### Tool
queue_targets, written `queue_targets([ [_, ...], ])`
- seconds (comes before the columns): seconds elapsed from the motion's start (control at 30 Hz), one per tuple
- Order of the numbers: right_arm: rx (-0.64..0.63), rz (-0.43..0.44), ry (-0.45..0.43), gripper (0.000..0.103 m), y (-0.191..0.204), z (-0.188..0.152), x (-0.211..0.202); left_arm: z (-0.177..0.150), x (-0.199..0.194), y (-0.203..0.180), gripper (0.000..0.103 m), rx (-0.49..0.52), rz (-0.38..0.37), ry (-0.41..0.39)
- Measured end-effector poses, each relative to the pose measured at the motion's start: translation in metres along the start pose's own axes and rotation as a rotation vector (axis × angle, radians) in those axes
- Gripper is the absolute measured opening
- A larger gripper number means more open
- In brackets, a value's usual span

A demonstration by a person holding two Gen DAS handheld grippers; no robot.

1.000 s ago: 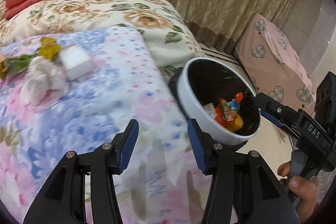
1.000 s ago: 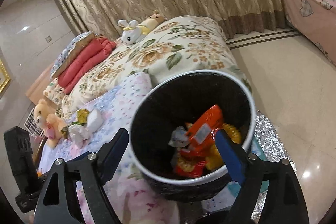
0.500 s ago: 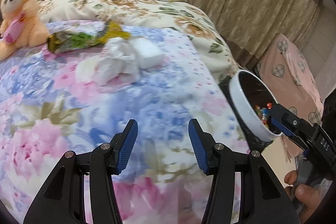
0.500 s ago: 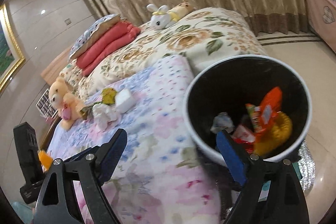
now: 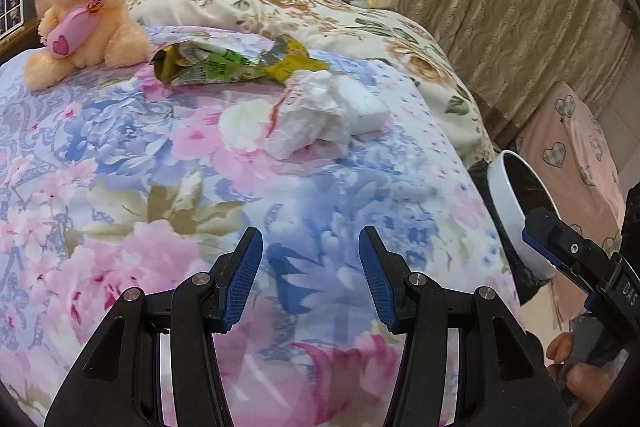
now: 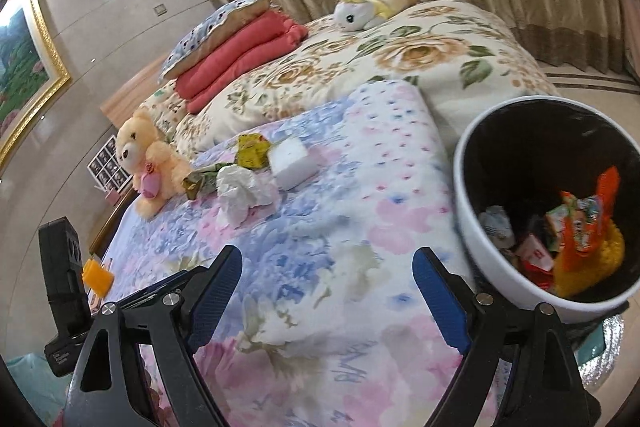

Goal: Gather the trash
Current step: 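Move both tools back toward the tissue and white foam block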

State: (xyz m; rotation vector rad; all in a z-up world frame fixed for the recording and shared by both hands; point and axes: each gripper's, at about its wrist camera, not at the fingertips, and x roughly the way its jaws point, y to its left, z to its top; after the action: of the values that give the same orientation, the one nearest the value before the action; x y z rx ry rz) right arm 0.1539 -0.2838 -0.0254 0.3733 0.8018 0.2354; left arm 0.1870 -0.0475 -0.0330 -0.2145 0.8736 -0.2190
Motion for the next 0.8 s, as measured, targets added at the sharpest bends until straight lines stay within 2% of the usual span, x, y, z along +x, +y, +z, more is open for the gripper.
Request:
queue_targets([
  [0.43,-0.053,0.027,0.034,0.089,0.011,0.007,0.045,0.013,0.018,0.01,0.051,-0.003,0.027,0.02],
  [0.8,-0.072,0.062,0.068,0.089,0.013,0.035,0.085,0.044,0.04,0.017,0.051,0.013,0.019,0.031],
])
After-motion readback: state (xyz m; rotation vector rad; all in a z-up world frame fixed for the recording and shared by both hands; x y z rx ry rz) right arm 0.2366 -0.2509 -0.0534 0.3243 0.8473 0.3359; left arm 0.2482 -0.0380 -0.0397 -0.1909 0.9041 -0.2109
